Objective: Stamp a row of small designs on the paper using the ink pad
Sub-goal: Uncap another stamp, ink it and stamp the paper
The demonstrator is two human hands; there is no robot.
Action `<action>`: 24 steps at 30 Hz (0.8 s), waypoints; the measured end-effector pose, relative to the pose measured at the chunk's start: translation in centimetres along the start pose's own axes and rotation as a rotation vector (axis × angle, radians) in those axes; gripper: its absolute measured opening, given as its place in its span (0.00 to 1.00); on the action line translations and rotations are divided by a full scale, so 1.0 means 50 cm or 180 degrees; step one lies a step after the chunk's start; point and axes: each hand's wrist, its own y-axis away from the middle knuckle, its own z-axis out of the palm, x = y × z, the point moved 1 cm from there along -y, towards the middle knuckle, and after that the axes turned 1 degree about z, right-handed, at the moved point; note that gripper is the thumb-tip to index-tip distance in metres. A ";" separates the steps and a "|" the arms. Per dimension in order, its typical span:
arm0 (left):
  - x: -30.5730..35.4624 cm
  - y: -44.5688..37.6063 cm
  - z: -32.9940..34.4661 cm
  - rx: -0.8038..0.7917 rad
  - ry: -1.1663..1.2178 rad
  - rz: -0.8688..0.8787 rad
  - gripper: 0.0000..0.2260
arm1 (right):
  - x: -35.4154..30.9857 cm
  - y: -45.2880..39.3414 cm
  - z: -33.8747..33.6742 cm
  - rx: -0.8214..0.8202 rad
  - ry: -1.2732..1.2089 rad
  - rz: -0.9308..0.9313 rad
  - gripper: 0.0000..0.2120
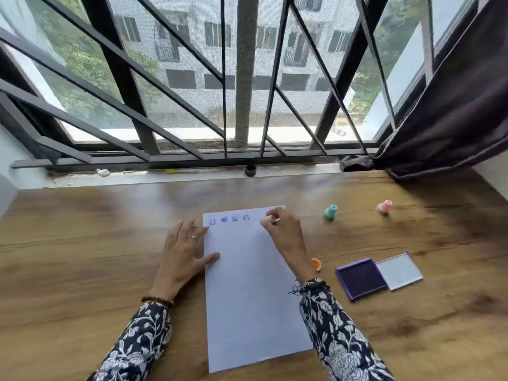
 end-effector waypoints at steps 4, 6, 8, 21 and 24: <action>-0.023 -0.004 0.004 0.0011 0.0067 0.0054 0.41 | -0.009 -0.017 0.035 0.0128 0.0475 -0.0234 0.09; -0.029 -0.004 0.012 0.0065 0.0096 0.0114 0.37 | -0.012 -0.021 0.046 0.0152 0.0729 -0.0361 0.09; -0.035 -0.007 0.021 0.0117 0.0153 0.0139 0.32 | -0.015 -0.025 0.051 0.0200 0.0967 -0.0460 0.09; -0.049 -0.017 0.044 0.0257 0.0121 0.0161 0.31 | -0.016 -0.097 0.061 -0.0278 0.2146 -0.0814 0.10; -0.063 -0.023 0.041 0.0237 0.0122 0.0127 0.31 | -0.038 -0.123 0.071 -0.0656 0.2306 -0.0767 0.09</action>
